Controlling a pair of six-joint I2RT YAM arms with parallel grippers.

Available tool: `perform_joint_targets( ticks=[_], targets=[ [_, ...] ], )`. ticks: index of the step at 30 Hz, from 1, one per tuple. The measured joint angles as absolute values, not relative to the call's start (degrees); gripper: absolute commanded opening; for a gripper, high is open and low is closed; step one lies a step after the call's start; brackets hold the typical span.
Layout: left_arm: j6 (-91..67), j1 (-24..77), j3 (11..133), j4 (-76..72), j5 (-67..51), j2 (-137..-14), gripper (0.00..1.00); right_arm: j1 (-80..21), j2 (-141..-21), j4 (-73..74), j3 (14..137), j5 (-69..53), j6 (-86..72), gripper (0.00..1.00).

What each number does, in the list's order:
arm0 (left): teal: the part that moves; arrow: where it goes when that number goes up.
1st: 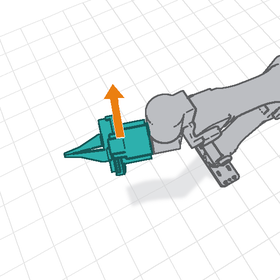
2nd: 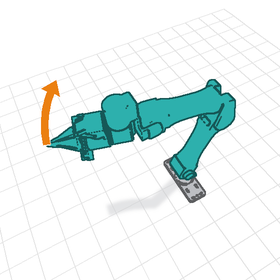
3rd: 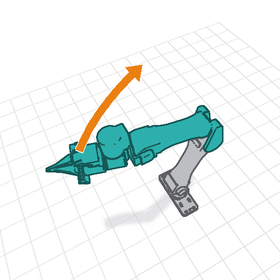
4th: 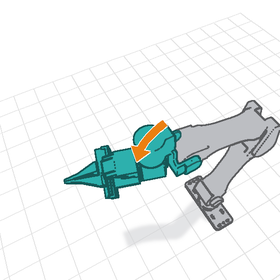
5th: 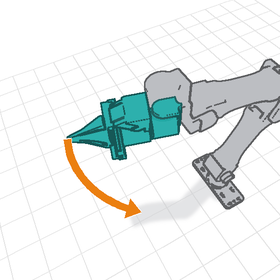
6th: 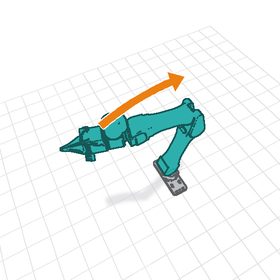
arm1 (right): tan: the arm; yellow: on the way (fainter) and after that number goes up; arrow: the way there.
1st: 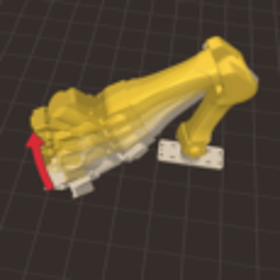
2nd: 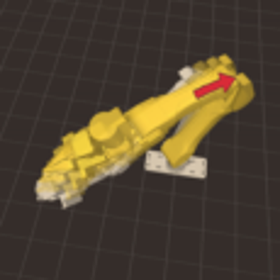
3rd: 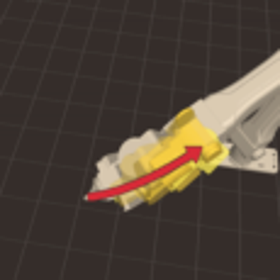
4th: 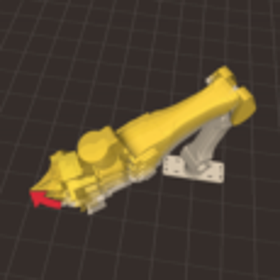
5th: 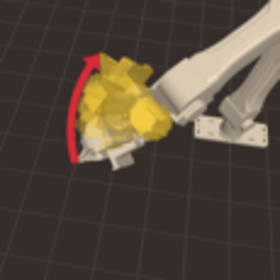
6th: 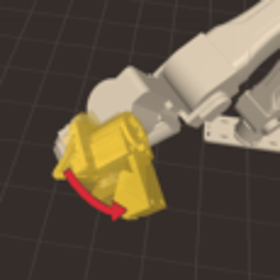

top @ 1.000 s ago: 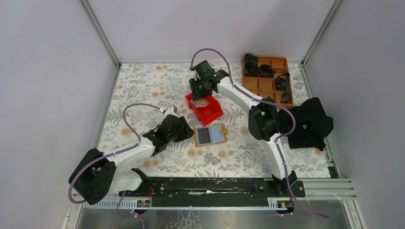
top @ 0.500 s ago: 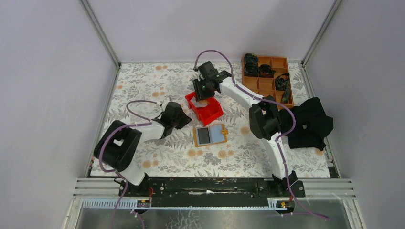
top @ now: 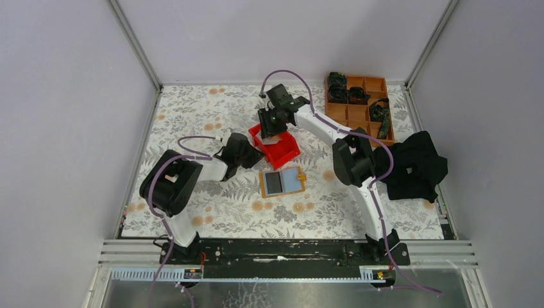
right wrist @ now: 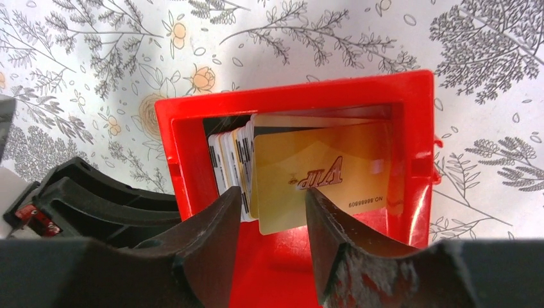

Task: Put the credit cards into the card holder
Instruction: Pick up the credit card from the storage box.

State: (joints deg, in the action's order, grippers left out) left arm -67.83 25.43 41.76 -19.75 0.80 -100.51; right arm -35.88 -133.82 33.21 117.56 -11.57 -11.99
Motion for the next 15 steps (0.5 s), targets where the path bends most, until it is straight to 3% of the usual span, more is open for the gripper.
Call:
perform_joint_targets(
  ticks=[6,15],
  targets=[
    [-69.12,25.23,42.48,-19.99,0.8,-101.91,0.31,-35.42,-134.47,32.67,118.13,-12.21,-12.08,0.5],
    [-69.84,24.97,43.83,-20.38,0.56,-103.18,0.31,-34.79,-134.54,32.1,118.21,-13.63,-12.25,0.36]
  ],
)
